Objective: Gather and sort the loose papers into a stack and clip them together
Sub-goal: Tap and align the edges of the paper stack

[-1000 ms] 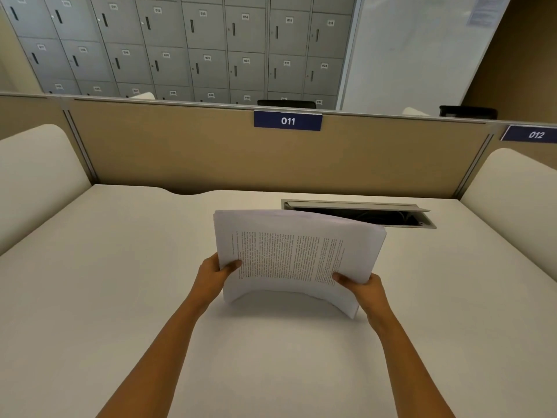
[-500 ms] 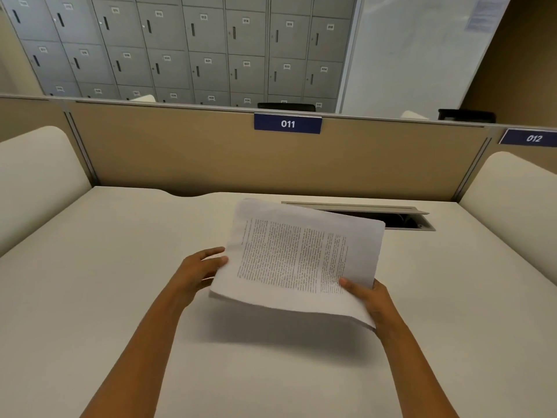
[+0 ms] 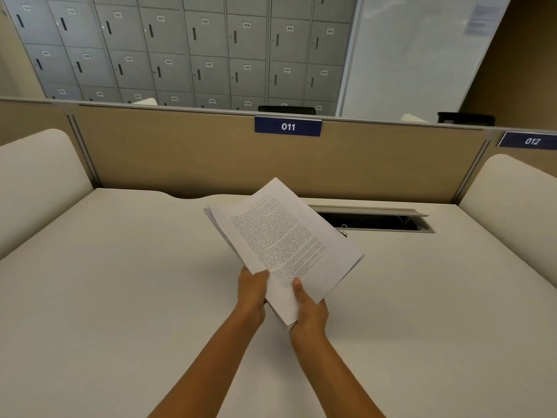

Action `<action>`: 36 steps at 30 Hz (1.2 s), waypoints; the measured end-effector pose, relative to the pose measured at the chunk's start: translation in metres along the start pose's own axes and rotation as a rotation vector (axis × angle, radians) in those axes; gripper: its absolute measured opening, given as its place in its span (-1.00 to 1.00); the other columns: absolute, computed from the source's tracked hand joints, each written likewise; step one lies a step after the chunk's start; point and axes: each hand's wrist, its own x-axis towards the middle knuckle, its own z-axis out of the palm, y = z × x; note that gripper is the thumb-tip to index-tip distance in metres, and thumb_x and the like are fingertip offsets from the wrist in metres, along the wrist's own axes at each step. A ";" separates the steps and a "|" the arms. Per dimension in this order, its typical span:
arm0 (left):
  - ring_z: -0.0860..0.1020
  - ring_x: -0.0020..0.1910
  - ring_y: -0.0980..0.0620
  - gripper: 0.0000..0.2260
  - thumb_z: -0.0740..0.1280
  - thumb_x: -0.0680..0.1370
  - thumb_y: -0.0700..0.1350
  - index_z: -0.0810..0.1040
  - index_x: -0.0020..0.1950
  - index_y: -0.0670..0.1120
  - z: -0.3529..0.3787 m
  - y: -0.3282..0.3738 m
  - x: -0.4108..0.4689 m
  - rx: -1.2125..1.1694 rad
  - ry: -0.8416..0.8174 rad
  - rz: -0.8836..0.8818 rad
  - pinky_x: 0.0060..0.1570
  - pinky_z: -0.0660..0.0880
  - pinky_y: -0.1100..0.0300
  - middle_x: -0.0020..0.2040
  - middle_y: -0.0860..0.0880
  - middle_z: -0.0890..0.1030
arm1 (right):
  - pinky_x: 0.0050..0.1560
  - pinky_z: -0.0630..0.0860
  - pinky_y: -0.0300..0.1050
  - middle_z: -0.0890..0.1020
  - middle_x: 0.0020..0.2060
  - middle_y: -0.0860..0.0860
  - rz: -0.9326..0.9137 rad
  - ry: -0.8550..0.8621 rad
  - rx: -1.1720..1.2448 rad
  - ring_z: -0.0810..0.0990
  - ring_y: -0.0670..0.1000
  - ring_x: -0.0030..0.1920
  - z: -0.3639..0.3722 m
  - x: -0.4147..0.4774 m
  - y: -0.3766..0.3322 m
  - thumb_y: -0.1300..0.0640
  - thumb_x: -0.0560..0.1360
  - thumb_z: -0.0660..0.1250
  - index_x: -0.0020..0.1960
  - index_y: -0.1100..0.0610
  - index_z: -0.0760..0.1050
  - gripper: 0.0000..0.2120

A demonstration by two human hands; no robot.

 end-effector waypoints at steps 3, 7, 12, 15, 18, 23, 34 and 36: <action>0.55 -0.03 -0.04 -0.66 0.20 0.54 -0.34 0.40 0.29 -0.12 -0.008 0.001 0.002 -0.002 0.035 0.009 -0.17 0.52 0.16 0.08 -0.07 0.56 | 0.00 0.59 0.06 0.63 0.05 0.10 -0.011 -0.044 -0.020 0.63 0.11 -0.04 -0.003 0.000 0.001 0.23 0.34 0.49 0.23 0.17 0.48 -0.52; 0.55 0.00 -0.13 -0.64 0.21 0.52 -0.37 0.41 0.30 -0.16 -0.029 0.018 0.008 0.080 -0.005 0.002 -0.02 0.50 0.03 0.15 -0.12 0.55 | -0.04 0.62 -0.04 0.65 0.00 0.05 -0.037 -0.153 0.012 0.63 0.05 -0.04 -0.015 0.003 -0.016 0.30 0.31 0.49 0.29 0.16 0.44 -0.43; 0.60 0.00 -0.16 -0.66 0.25 0.51 -0.33 0.41 0.27 -0.15 -0.080 0.059 0.020 0.333 -0.307 -0.103 -0.09 0.60 -0.01 0.14 -0.16 0.59 | -0.23 0.62 -0.22 0.69 -0.01 0.03 -0.088 -0.293 -0.024 0.69 0.04 -0.06 -0.054 0.032 -0.068 0.12 0.04 0.65 0.35 0.13 0.34 -0.06; 0.63 -0.06 -0.13 -0.64 0.32 0.47 -0.25 0.42 0.26 -0.09 -0.096 0.078 0.025 0.546 -0.440 -0.184 -0.17 0.63 0.02 0.08 -0.14 0.61 | -0.07 0.64 -0.11 0.56 0.22 0.10 -0.132 -0.417 -0.142 0.62 0.11 0.11 -0.061 0.037 -0.099 -0.07 -0.05 0.64 0.36 0.11 0.31 0.05; 0.64 -0.03 -0.15 -0.61 0.36 0.44 -0.21 0.44 0.26 -0.07 -0.097 0.084 0.029 0.692 -0.531 -0.282 -0.02 0.60 -0.07 0.12 -0.16 0.59 | 0.22 0.46 -0.09 0.35 0.39 -0.03 -0.397 -0.371 -0.544 0.42 -0.01 0.30 -0.051 0.037 -0.128 -0.26 0.13 0.52 0.42 -0.01 0.21 -0.03; 0.62 0.03 -0.11 -0.70 0.33 0.50 -0.22 0.47 0.20 -0.02 -0.083 0.083 0.028 0.948 -0.728 -0.374 0.05 0.58 -0.03 0.11 -0.11 0.60 | 0.25 0.32 -0.11 0.41 0.26 -0.15 -0.447 -0.546 -1.240 0.40 -0.12 0.23 -0.029 0.038 -0.161 -0.09 0.37 0.43 0.43 -0.04 0.22 -0.30; 0.60 0.09 -0.22 -0.66 0.34 0.49 -0.11 0.47 0.26 -0.02 -0.100 0.103 0.039 0.855 -0.686 -0.279 0.05 0.57 -0.06 0.15 -0.18 0.62 | -0.12 0.61 -0.03 0.69 -0.02 0.10 -0.009 -0.669 -1.029 0.69 0.12 -0.07 -0.067 0.046 -0.137 -0.18 -0.04 0.62 0.15 0.14 0.53 -0.17; 0.59 0.11 -0.23 -0.63 0.39 0.43 -0.09 0.50 0.24 -0.05 -0.110 0.104 0.045 0.753 -0.549 -0.218 0.07 0.57 -0.04 0.14 -0.20 0.61 | -0.18 0.60 -0.10 0.70 -0.05 0.10 -0.016 -0.638 -0.946 0.69 0.08 -0.12 -0.074 0.049 -0.134 -0.17 -0.08 0.63 0.14 0.17 0.53 -0.13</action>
